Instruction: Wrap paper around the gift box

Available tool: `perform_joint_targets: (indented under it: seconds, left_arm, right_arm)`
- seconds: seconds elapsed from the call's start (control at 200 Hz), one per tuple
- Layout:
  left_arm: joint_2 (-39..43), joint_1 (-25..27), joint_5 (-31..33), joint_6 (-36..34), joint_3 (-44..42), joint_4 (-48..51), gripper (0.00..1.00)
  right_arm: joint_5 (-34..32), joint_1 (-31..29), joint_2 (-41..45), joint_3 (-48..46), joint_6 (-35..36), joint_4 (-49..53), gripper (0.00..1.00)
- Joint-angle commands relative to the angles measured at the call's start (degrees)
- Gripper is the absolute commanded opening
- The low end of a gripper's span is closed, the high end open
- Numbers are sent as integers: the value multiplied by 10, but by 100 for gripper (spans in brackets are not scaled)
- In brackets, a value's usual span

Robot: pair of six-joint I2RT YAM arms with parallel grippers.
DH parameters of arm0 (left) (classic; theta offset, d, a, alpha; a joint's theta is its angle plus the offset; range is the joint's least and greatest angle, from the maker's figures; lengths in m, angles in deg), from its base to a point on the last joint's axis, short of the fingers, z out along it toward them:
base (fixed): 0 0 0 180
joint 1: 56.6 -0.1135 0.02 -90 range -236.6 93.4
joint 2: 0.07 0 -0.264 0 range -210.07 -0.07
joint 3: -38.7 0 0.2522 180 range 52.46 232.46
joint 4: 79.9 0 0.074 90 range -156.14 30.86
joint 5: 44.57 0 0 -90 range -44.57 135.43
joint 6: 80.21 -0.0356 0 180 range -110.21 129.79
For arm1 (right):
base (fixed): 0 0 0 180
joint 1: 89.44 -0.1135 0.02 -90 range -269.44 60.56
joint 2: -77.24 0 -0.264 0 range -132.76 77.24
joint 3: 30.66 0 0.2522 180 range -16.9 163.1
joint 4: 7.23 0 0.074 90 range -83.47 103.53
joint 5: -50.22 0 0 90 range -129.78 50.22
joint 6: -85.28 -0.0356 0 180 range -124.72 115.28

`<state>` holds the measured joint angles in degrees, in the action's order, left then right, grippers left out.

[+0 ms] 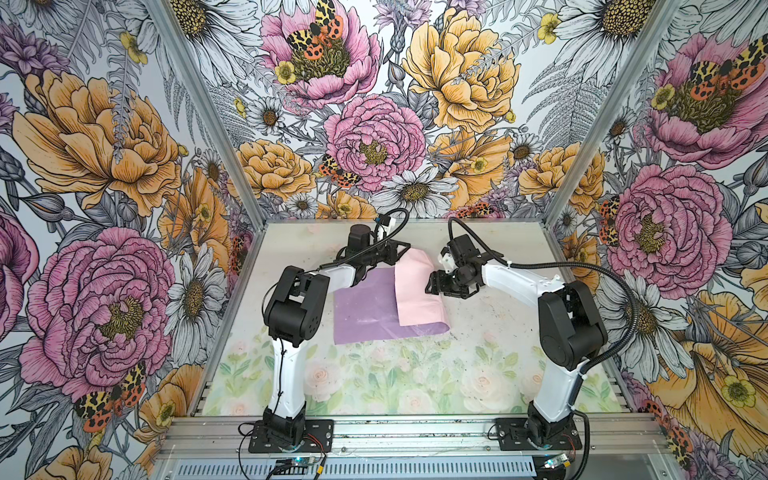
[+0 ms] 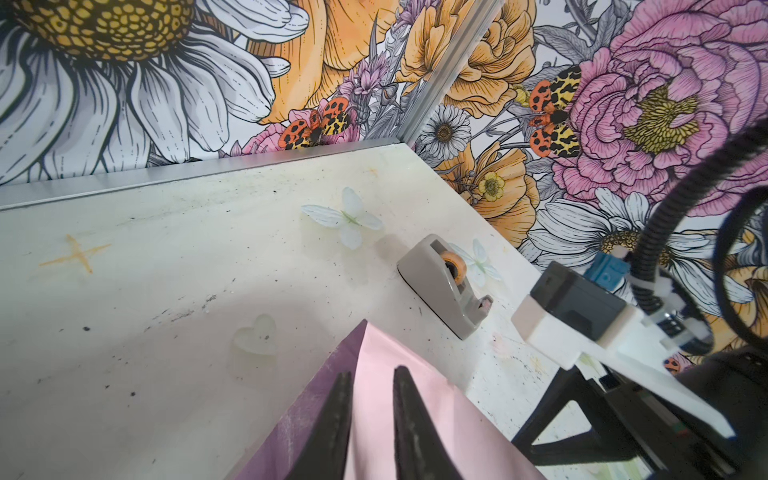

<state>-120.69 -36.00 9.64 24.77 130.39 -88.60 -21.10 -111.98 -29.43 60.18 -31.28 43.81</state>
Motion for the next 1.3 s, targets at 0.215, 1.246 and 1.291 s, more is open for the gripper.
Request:
perform_joint_targets:
  seconds: [0.215, 1.246, 1.291]
  left_arm:
    - [114, -11, 160, 29, -30, 169, 49]
    - [204, 43, 201, 233, -183, 284, 48]
    - [231, 36, 221, 235, -192, 311, 54]
  right_arm:
    - [-57, -11, -12, -8, -13, 9, 71]
    - [-81, -27, 3, -17, -32, 8, 70]
    - [-83, -27, 5, -19, -32, 8, 70]
